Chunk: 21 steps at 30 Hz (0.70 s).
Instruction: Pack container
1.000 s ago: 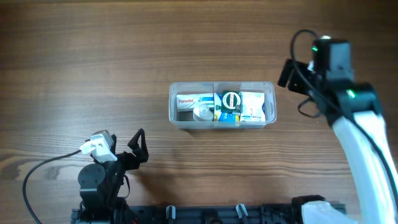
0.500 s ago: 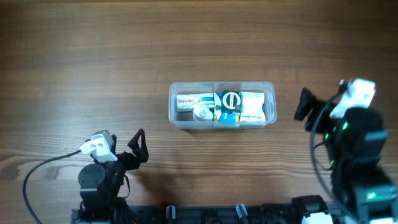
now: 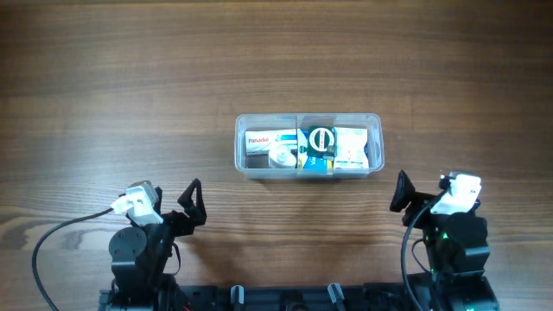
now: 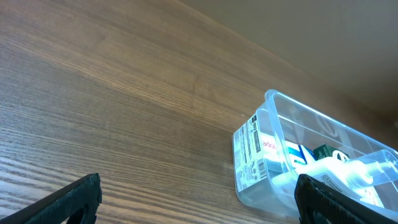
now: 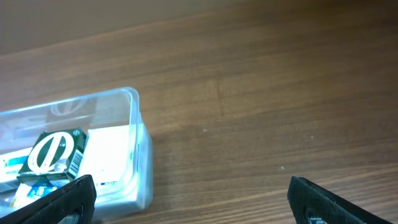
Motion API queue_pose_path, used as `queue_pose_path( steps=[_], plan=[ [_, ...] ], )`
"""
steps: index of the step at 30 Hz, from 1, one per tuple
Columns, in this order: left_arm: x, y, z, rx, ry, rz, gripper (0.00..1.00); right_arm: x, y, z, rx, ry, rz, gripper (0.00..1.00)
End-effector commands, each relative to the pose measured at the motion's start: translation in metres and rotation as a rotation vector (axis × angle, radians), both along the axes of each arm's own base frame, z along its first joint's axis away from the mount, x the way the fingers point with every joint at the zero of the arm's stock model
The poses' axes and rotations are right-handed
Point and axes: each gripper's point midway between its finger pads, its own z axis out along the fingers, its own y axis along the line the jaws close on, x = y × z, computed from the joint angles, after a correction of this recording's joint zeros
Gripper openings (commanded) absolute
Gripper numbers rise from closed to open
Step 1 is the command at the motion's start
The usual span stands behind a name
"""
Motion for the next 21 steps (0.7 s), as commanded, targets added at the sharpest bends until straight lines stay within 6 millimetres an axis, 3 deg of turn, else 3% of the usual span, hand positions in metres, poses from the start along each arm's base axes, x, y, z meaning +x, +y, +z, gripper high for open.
queue_pose_path(
  steps=[1,6,12,21],
  plan=[
    [0.0,-0.001,0.002,0.016,-0.014,-0.015,1.0,-0.003,0.002,-0.015,0.0,-0.008,0.019,1.0],
    [0.0,-0.001,0.002,0.015,-0.014,-0.015,1.0,-0.005,-0.002,-0.01,0.004,-0.062,0.0,1.0],
    [0.0,-0.001,0.002,0.016,-0.014,-0.015,1.0,-0.006,-0.009,-0.024,0.014,-0.052,-0.039,1.0],
    [0.0,-0.001,0.002,0.015,-0.014,-0.015,1.0,0.004,-0.009,-0.022,0.034,-0.111,-0.047,1.0]
  ],
)
